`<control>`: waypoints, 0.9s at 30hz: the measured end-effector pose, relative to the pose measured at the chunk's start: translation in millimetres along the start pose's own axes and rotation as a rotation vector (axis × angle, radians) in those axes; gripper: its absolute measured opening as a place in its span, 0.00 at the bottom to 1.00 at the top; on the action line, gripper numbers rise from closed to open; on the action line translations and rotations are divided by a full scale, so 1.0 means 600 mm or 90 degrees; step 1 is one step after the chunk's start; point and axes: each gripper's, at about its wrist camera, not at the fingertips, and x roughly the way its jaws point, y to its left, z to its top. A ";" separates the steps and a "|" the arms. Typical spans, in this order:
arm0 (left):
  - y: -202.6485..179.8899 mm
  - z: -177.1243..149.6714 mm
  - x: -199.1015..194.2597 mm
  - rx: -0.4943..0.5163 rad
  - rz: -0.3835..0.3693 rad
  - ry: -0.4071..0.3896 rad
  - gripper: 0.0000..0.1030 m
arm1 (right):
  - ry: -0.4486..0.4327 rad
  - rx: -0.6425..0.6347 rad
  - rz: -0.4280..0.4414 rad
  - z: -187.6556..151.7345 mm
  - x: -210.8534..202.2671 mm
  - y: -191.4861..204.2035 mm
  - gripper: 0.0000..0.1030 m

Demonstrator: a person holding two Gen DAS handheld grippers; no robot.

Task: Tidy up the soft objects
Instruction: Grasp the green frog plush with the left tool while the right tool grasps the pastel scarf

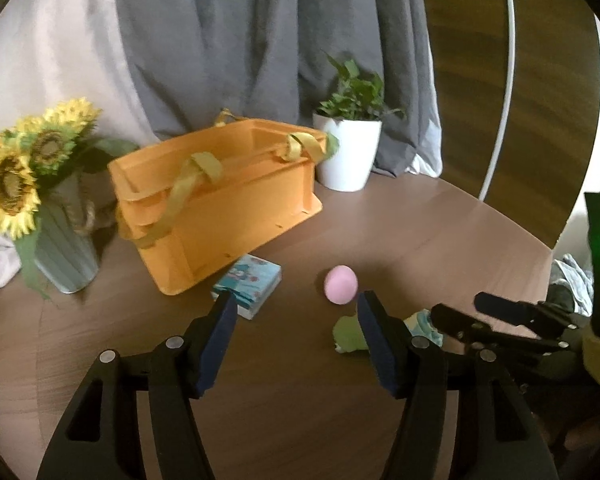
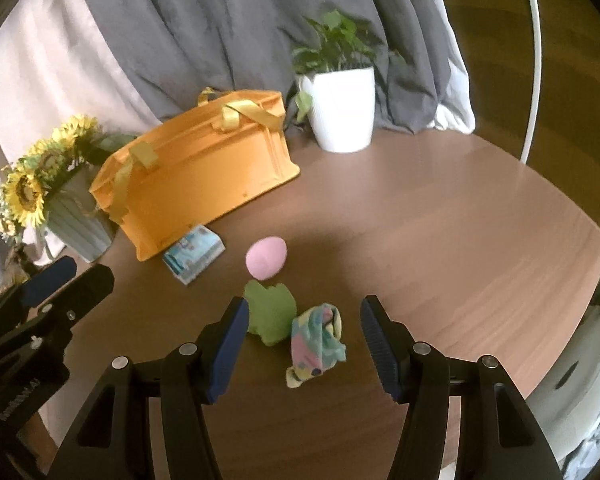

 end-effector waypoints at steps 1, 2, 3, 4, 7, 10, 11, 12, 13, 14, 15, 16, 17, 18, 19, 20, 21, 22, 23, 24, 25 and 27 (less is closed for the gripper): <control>-0.003 0.000 0.006 0.000 -0.006 0.004 0.60 | 0.004 0.004 0.002 -0.003 0.006 -0.003 0.58; -0.005 0.001 0.013 0.001 -0.011 0.008 0.60 | 0.008 0.008 0.003 -0.006 0.012 -0.006 0.58; -0.006 0.001 0.017 0.002 -0.014 0.011 0.60 | 0.012 0.014 0.003 -0.009 0.018 -0.010 0.58; -0.008 0.001 0.024 0.003 -0.018 0.015 0.60 | 0.013 0.018 0.004 -0.011 0.022 -0.012 0.58; -0.012 0.002 0.040 0.000 -0.034 0.029 0.60 | 0.022 0.029 0.005 -0.018 0.034 -0.019 0.58; -0.018 -0.001 0.052 0.003 -0.046 0.041 0.60 | 0.030 0.033 0.009 -0.026 0.045 -0.021 0.58; -0.020 -0.003 0.057 0.006 -0.048 0.044 0.60 | 0.032 0.032 0.011 -0.028 0.049 -0.023 0.58; -0.022 -0.004 0.060 0.008 -0.049 0.046 0.60 | 0.036 0.032 0.011 -0.031 0.052 -0.023 0.58; -0.024 -0.005 0.065 0.011 -0.050 0.049 0.60 | 0.040 0.032 0.013 -0.034 0.056 -0.024 0.58; -0.025 -0.006 0.069 0.014 -0.052 0.053 0.60 | 0.043 0.032 0.013 -0.037 0.060 -0.026 0.58; -0.026 -0.007 0.073 0.016 -0.057 0.056 0.60 | 0.047 0.034 0.013 -0.040 0.063 -0.028 0.58; -0.028 -0.008 0.078 0.019 -0.064 0.061 0.60 | 0.049 0.036 0.015 -0.042 0.066 -0.030 0.58; -0.030 -0.008 0.083 0.021 -0.068 0.064 0.60 | 0.050 0.038 0.015 -0.043 0.069 -0.032 0.58; -0.032 -0.009 0.088 0.022 -0.072 0.068 0.60 | 0.051 0.039 0.015 -0.045 0.071 -0.034 0.58; -0.033 -0.009 0.093 0.023 -0.079 0.073 0.60 | 0.051 0.039 0.016 -0.046 0.073 -0.036 0.58; -0.033 -0.010 0.096 0.025 -0.086 0.077 0.60 | 0.051 0.040 0.017 -0.047 0.075 -0.037 0.58; -0.034 -0.011 0.101 0.026 -0.092 0.081 0.61 | 0.051 0.040 0.018 -0.048 0.077 -0.038 0.58; -0.035 -0.011 0.107 0.027 -0.097 0.087 0.61 | 0.050 0.041 0.019 -0.049 0.079 -0.039 0.58; -0.036 -0.012 0.112 0.027 -0.101 0.091 0.61 | 0.051 0.042 0.021 -0.050 0.081 -0.040 0.58; -0.037 -0.013 0.117 0.027 -0.102 0.095 0.61 | 0.050 0.043 0.024 -0.050 0.083 -0.040 0.58; -0.038 -0.014 0.124 0.026 -0.105 0.100 0.61 | 0.049 0.043 0.024 -0.050 0.085 -0.041 0.58; -0.039 -0.014 0.131 0.026 -0.111 0.106 0.61 | 0.050 0.043 0.028 -0.052 0.088 -0.041 0.58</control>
